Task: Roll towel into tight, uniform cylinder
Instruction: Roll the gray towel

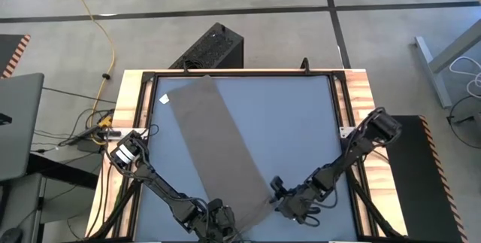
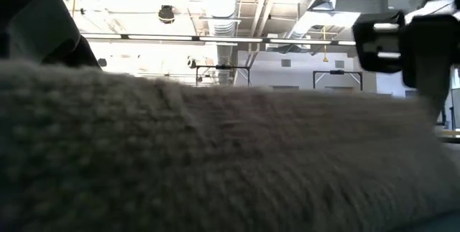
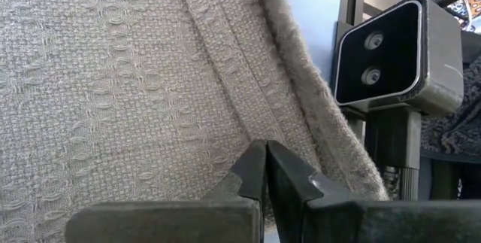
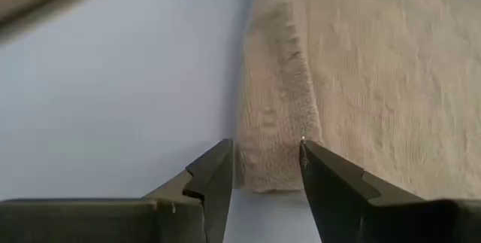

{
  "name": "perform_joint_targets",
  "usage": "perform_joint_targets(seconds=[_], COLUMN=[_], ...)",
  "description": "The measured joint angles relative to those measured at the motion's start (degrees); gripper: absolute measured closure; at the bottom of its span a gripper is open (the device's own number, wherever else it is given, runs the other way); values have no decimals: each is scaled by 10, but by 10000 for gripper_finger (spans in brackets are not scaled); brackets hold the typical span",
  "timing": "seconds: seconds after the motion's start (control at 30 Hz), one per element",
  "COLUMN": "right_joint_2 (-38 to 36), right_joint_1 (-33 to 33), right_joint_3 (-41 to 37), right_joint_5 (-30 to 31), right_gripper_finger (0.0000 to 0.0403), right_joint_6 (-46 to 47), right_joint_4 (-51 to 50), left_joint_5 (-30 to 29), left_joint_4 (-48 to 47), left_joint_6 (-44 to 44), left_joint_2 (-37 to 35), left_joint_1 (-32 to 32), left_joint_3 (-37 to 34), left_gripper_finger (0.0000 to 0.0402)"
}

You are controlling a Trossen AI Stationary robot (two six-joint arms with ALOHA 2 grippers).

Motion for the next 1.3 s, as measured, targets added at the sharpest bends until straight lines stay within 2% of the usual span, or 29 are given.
perform_joint_targets(seconds=[0.23,0.33,0.53,0.7,0.8,0.93,1.0,1.13,1.3], right_joint_2=[33,38,38,38,38,39,39,37,30], right_joint_1=[-6,-6,-19,-44,-65,-97,-112,-132,-148], right_joint_3=[1,1,2,2,1,1,1,0,0], right_joint_5=[-6,-6,-45,-103,-152,-229,-264,-305,-331], right_gripper_finger=[225,240,315,385,384,368,369,383,380], right_joint_6=[41,71,132,181,212,266,286,306,317], right_joint_4=[8,4,-26,-36,-36,-34,-33,-31,-29], left_joint_5=[-13,-13,-21,-69,-101,-101,-110,-96,-68], left_joint_4=[-2,-3,-33,-67,-7,81,90,96,72], left_joint_6=[7,16,28,30,78,153,175,173,140], left_joint_2=[0,0,-29,-61,-68,-61,-57,-36,-9], left_joint_1=[0,0,0,-2,-2,0,1,7,18], left_joint_3=[0,0,0,0,0,1,0,0,-1], left_gripper_finger=[401,401,402,402,401,401,401,401,401])
